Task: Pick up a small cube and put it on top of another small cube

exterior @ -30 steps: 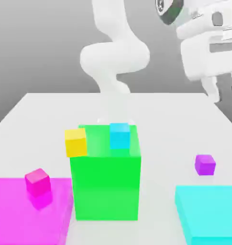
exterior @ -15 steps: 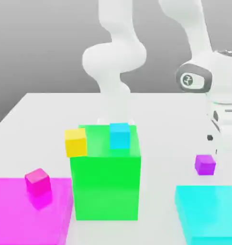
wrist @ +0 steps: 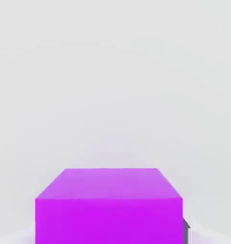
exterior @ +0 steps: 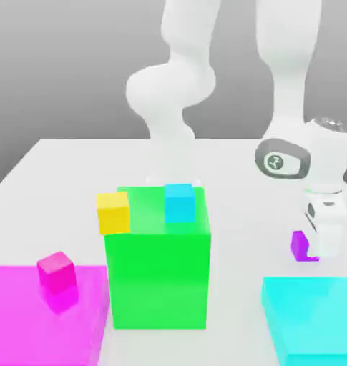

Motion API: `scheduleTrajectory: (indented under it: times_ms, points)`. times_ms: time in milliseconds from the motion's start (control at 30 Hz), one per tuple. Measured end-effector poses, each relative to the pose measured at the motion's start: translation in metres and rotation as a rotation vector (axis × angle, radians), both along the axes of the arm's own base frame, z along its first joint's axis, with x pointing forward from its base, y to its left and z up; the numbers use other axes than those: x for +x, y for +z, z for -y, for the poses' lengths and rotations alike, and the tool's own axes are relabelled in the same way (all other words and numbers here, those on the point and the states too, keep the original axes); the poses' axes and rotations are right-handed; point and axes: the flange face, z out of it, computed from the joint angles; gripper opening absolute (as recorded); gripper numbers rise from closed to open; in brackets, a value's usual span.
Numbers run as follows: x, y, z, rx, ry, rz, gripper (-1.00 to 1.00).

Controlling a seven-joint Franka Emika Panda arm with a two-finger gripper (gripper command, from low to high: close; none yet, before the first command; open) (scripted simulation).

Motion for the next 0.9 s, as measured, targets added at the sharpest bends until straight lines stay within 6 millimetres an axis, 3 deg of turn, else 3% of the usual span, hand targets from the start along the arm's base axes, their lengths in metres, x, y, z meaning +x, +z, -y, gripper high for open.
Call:
scheduleTrajectory:
  times_ms: [167, 200, 267, 633, 733, 900]
  points:
    - [-0.002, 0.043, -0.001, 0.000, 0.012, 0.001, -1.00]
    - [-0.006, 0.047, -0.009, 0.003, 0.056, 0.003, -1.00]
    - [0.005, 0.052, -0.016, 0.003, 0.130, 0.014, -1.00]
    - [0.112, 0.071, -0.019, -0.066, 0.536, 0.089, -1.00]
    - [0.148, 0.077, -0.004, -0.102, 0.618, 0.106, -1.00]
    - [0.210, 0.086, 0.040, -0.181, 0.718, 0.121, -1.00]
